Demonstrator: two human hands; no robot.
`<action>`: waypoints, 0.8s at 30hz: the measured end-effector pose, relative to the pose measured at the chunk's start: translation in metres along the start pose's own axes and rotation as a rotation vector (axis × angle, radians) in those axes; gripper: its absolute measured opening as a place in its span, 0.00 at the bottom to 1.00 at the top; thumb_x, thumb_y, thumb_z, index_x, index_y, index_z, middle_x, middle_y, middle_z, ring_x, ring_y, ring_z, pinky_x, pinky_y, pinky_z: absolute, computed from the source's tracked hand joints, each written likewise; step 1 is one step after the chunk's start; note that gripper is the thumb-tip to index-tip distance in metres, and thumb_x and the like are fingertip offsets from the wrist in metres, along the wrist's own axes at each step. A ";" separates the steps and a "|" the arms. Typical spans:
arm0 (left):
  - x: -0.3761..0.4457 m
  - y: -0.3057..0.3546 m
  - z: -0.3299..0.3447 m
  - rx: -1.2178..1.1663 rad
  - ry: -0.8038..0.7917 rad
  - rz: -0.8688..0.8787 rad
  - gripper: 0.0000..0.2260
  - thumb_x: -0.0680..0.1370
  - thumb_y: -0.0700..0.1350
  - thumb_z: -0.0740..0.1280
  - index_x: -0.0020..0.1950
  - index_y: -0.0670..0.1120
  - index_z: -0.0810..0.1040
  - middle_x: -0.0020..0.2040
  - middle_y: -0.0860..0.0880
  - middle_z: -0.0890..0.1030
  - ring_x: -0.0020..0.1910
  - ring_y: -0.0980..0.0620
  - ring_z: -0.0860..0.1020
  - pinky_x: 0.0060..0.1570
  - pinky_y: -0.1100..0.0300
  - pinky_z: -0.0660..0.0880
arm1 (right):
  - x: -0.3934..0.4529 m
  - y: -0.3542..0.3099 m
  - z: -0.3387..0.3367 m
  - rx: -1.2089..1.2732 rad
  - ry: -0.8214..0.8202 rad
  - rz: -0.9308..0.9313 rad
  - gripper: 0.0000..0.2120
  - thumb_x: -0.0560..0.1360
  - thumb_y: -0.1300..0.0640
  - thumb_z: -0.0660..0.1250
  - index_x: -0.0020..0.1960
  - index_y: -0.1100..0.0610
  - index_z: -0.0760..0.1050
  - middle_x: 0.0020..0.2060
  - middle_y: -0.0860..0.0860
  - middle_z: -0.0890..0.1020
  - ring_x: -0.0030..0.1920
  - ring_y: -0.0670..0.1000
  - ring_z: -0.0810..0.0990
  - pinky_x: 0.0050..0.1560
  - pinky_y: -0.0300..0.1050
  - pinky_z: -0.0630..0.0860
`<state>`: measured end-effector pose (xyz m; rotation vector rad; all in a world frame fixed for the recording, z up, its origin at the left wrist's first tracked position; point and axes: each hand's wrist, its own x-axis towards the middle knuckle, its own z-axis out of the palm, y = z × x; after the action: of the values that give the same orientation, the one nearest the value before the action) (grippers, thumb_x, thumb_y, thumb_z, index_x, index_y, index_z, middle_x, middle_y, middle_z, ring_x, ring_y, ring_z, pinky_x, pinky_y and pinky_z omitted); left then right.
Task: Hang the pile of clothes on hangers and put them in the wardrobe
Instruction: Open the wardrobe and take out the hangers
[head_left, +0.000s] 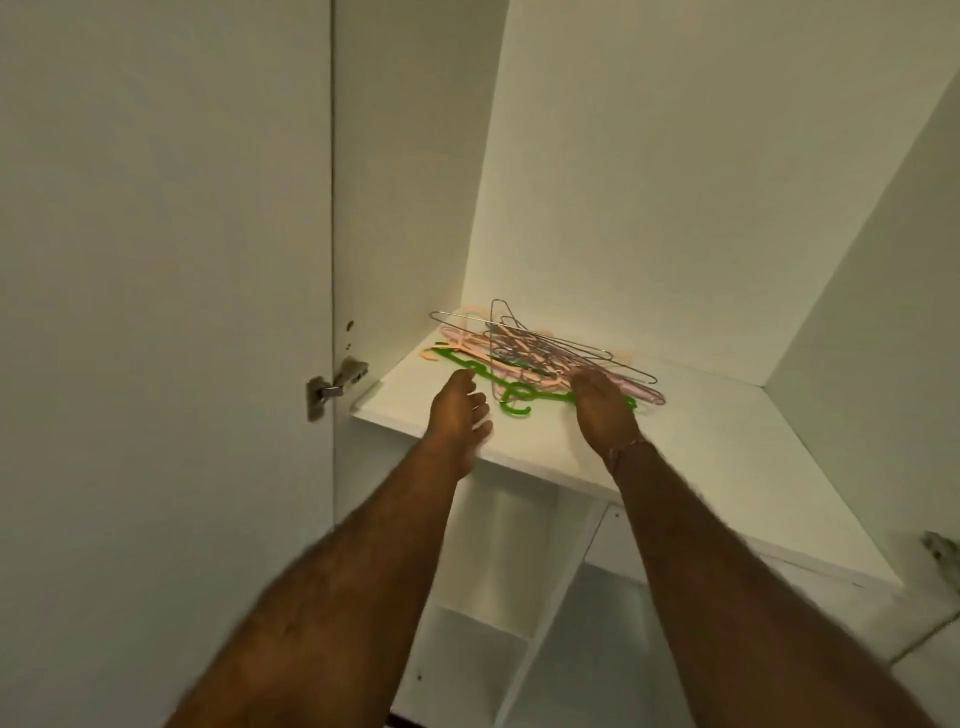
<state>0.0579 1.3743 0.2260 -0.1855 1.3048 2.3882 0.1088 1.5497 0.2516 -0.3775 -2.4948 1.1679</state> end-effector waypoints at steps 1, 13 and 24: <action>0.011 0.002 0.004 -0.058 0.013 -0.035 0.15 0.82 0.57 0.65 0.57 0.46 0.75 0.47 0.46 0.74 0.48 0.48 0.74 0.51 0.54 0.75 | 0.014 0.006 -0.005 -0.004 0.014 0.006 0.17 0.87 0.55 0.56 0.70 0.62 0.75 0.68 0.58 0.77 0.67 0.54 0.74 0.54 0.31 0.61; 0.136 0.028 0.033 0.009 0.111 -0.195 0.25 0.81 0.52 0.62 0.68 0.34 0.64 0.65 0.33 0.74 0.52 0.37 0.77 0.44 0.49 0.80 | 0.218 0.035 -0.011 -0.469 -0.137 -0.048 0.35 0.79 0.43 0.69 0.78 0.62 0.64 0.75 0.62 0.68 0.73 0.62 0.70 0.73 0.51 0.67; 0.213 0.027 0.047 0.079 0.041 -0.179 0.16 0.80 0.46 0.62 0.64 0.39 0.74 0.50 0.35 0.82 0.41 0.39 0.82 0.42 0.51 0.82 | 0.349 0.067 0.012 -0.767 -0.512 0.092 0.47 0.76 0.31 0.64 0.82 0.60 0.56 0.81 0.59 0.60 0.79 0.59 0.62 0.76 0.53 0.61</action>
<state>-0.1422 1.4624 0.2076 -0.3163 1.3393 2.1902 -0.2042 1.7179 0.2645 -0.4200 -3.3541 0.2873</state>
